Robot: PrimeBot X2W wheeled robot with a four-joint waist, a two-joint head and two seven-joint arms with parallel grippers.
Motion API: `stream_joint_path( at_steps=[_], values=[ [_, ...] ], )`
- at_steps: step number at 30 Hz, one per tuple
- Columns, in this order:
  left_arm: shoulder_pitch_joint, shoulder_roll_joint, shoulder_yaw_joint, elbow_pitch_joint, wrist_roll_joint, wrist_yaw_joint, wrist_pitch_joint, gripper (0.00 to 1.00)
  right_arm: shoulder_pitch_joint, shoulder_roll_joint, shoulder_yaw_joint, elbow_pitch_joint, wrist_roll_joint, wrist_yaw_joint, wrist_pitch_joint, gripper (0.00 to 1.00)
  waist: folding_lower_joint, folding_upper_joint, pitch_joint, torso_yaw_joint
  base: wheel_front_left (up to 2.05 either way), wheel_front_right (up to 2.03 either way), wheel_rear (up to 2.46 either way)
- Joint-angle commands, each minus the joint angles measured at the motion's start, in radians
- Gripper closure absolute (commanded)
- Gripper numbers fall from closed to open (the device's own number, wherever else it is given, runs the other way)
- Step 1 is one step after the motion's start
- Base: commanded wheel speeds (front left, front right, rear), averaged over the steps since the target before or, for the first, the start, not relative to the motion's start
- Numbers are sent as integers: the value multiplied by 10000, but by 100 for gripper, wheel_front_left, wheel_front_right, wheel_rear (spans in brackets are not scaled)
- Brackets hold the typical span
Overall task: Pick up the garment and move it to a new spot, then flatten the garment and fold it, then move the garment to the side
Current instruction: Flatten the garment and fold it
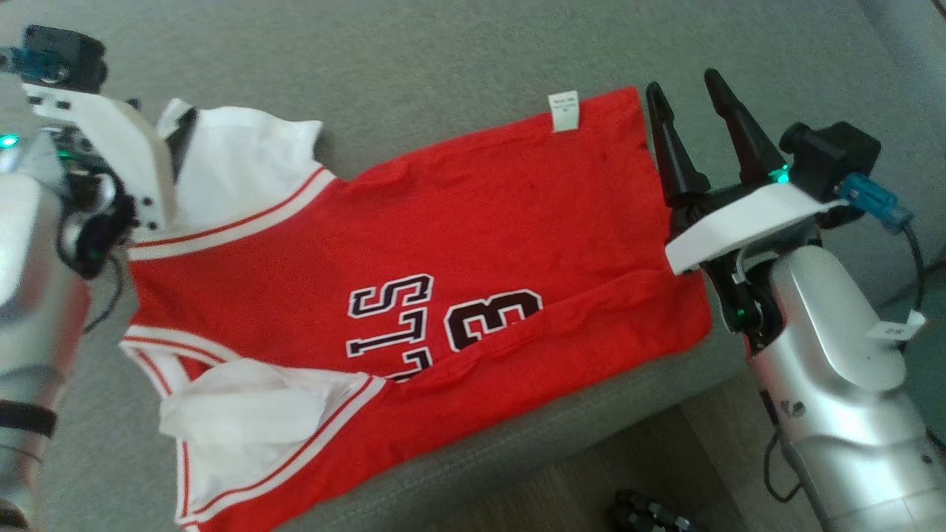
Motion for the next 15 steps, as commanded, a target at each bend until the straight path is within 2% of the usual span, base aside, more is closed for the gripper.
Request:
stream_joint_path(
  at_steps=[1,5,10,11,12,15],
  values=[
    [-785,661,165,43,211,-36,93,0,-398,94,218,-194,41,65,-161,0,-2,0,389,-401,0,0,0],
    [-1131,824,-100,525,468,-45,13,0,-556,107,276,-40,120,65,-263,0,-2,0,497,-496,0,0,0],
    [-1422,697,-461,1088,333,-60,29,0,-698,47,276,260,195,65,-324,0,-2,0,598,-505,0,0,0],
    [-1436,645,-579,1151,237,-61,95,41,-729,30,267,325,205,65,-330,0,-2,0,611,-486,0,0,0],
    [-1438,605,-752,1159,104,-62,181,100,-759,16,251,392,220,65,-321,0,-2,0,622,-456,0,0,0],
    [-1499,563,-1064,1049,-309,-64,118,100,-851,-50,186,600,304,65,-215,0,-2,0,625,-250,0,0,0]
  ],
)
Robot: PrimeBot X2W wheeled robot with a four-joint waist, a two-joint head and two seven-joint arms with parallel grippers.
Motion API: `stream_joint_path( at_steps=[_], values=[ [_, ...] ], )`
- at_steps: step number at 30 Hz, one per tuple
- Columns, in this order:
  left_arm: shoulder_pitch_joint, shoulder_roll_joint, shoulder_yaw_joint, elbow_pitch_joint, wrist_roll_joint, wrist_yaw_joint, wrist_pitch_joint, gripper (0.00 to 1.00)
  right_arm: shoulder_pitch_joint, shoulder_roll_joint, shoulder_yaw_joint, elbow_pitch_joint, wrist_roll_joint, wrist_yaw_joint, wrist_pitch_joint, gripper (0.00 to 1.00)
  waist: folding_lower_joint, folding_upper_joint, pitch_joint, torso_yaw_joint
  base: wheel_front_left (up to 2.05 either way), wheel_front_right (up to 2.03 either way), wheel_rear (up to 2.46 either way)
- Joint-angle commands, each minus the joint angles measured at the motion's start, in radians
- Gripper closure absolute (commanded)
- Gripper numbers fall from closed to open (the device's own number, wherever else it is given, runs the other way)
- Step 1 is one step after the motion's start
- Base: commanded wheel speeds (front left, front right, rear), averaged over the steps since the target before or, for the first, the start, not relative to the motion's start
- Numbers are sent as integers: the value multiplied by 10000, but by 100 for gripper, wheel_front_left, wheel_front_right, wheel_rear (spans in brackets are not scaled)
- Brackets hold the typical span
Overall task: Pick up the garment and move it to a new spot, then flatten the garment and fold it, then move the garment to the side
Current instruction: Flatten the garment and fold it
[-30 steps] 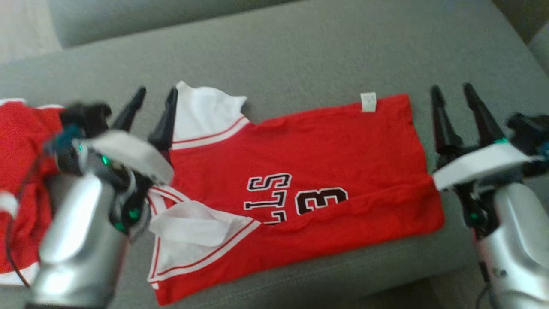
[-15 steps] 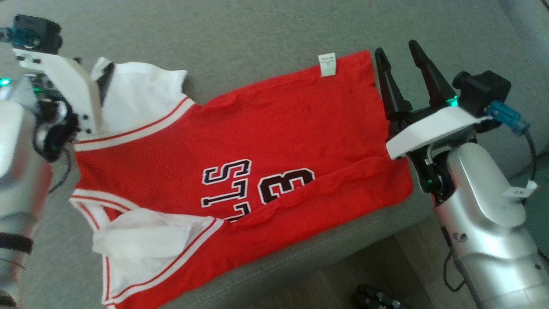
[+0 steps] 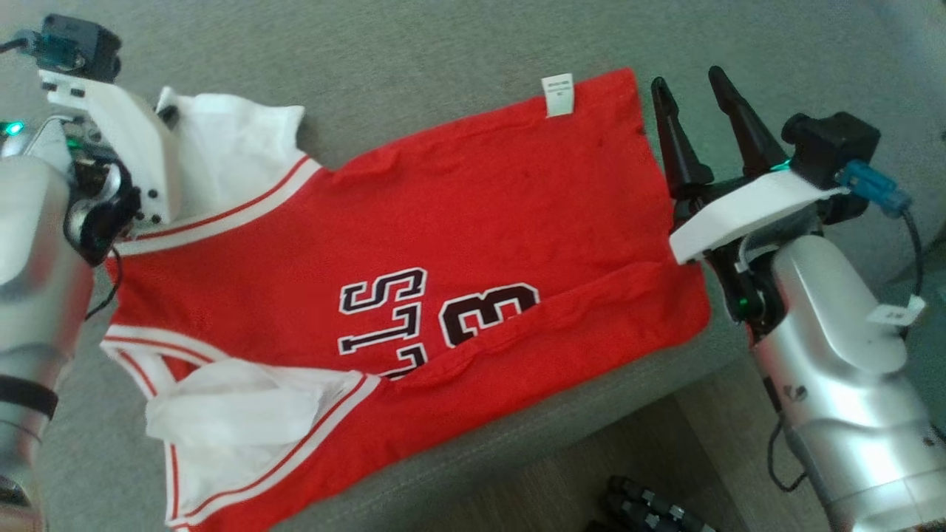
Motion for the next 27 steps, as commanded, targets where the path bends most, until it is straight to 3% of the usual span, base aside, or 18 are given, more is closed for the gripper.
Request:
stream_joint_path(
  at_steps=[1,6,12,16,27],
  values=[
    [-581,382,276,-263,-60,16,-177,100,-386,-102,63,-227,60,67,41,0,-1,0,-10,175,0,0,0],
    [-637,171,323,-534,-496,15,-1148,100,-606,-388,-148,208,781,67,634,0,-1,0,-206,925,0,0,0],
    [-326,-236,53,-1283,-953,15,-1884,100,-946,-1546,-217,1401,1105,67,1686,0,-1,0,-497,2162,0,0,0],
    [97,-206,-321,-2165,-1298,14,-2059,100,-1293,-2132,-135,2418,1120,67,2414,0,-1,0,-540,2823,0,0,0],
    [807,20,-632,-3499,-1539,87,-2056,100,-1678,-2507,135,3731,1317,67,3277,0,-1,0,-411,3364,0,0,0]
  ],
)
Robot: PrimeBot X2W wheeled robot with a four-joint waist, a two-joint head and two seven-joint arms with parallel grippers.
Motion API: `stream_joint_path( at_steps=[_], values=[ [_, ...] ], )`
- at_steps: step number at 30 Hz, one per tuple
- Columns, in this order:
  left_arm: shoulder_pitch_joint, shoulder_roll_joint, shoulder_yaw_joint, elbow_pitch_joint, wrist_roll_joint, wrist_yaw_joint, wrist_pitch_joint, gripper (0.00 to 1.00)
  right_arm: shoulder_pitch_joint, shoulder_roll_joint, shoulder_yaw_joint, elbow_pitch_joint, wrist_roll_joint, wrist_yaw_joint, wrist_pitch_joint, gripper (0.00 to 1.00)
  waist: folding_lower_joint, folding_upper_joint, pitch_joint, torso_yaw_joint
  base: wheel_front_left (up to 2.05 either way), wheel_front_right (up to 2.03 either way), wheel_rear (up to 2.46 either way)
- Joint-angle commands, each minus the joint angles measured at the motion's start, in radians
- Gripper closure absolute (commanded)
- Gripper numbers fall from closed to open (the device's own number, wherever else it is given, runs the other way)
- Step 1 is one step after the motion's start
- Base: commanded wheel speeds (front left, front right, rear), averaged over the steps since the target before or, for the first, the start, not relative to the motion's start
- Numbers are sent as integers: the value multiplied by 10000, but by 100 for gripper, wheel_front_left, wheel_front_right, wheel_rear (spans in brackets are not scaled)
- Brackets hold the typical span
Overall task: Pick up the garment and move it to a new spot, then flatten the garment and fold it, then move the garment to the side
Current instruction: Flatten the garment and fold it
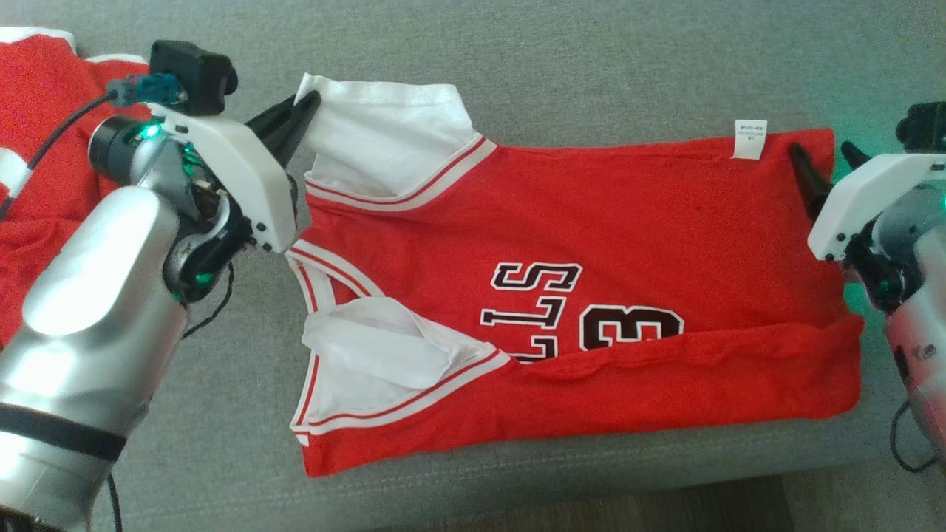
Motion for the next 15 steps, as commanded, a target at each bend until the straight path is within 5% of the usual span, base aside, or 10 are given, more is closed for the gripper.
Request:
stream_joint_path(
  at_steps=[1,10,11,12,15],
  values=[
    [-262,462,375,-450,-67,84,-32,100,-280,-216,185,-110,88,65,10,0,0,0,46,27,0,0,0],
    [-160,582,372,-919,-141,224,90,100,-373,-73,477,288,522,65,193,0,0,0,202,9,0,0,0],
    [-146,593,370,-952,-150,244,103,100,-373,-83,539,275,599,65,206,61,0,0,214,6,0,0,0],
    [-135,610,374,-981,-161,261,116,100,-383,-116,593,242,641,65,134,100,0,0,228,-1,0,0,0],
    [-121,696,425,-1003,-183,325,101,100,-455,-179,669,196,757,65,-160,100,0,0,244,-37,0,0,0]
  ],
)
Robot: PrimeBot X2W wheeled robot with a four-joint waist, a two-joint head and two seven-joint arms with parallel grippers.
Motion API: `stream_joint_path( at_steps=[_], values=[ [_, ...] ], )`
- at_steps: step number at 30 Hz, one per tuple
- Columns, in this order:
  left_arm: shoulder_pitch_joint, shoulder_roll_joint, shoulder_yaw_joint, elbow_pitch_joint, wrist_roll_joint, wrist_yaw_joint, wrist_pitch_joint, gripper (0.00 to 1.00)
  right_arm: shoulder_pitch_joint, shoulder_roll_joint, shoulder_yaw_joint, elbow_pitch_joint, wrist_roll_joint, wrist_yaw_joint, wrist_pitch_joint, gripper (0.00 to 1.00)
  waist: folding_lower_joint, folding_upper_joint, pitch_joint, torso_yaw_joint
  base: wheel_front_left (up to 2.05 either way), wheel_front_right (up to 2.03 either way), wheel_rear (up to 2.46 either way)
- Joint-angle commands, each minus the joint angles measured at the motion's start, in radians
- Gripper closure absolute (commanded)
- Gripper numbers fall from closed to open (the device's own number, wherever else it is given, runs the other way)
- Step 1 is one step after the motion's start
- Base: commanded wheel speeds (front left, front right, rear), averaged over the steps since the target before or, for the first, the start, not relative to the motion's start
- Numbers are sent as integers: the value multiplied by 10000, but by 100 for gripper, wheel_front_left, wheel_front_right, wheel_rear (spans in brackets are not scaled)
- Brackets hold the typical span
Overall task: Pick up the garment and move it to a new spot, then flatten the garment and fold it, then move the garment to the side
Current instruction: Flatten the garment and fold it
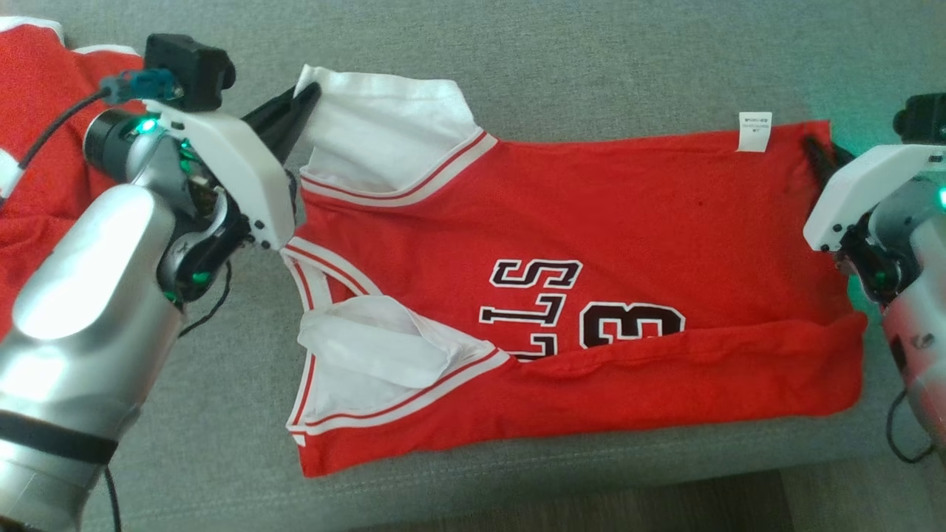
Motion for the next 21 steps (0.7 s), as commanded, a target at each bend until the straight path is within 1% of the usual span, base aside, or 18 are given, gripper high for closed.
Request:
stream_joint_path(
  at_steps=[1,6,11,16,21],
  values=[
    [-225,506,461,-284,-86,101,-34,100,-150,-207,144,-198,42,65,-227,100,0,0,1,-22,0,0,0],
    [-416,502,699,-126,-195,278,-196,100,-450,-294,231,-148,34,65,-888,100,0,0,35,-102,0,0,0],
    [-922,467,859,248,-65,403,-500,100,-799,-311,297,4,-12,65,-1517,100,0,0,121,-193,0,0,0],
    [-1678,287,998,873,138,525,-942,100,-1217,-232,275,300,-124,65,-2220,100,0,0,234,-261,0,0,0],
    [-2459,67,1037,1719,355,537,-1401,100,-1700,1,196,758,-350,65,-3014,100,0,0,336,-354,0,0,0]
  ],
)
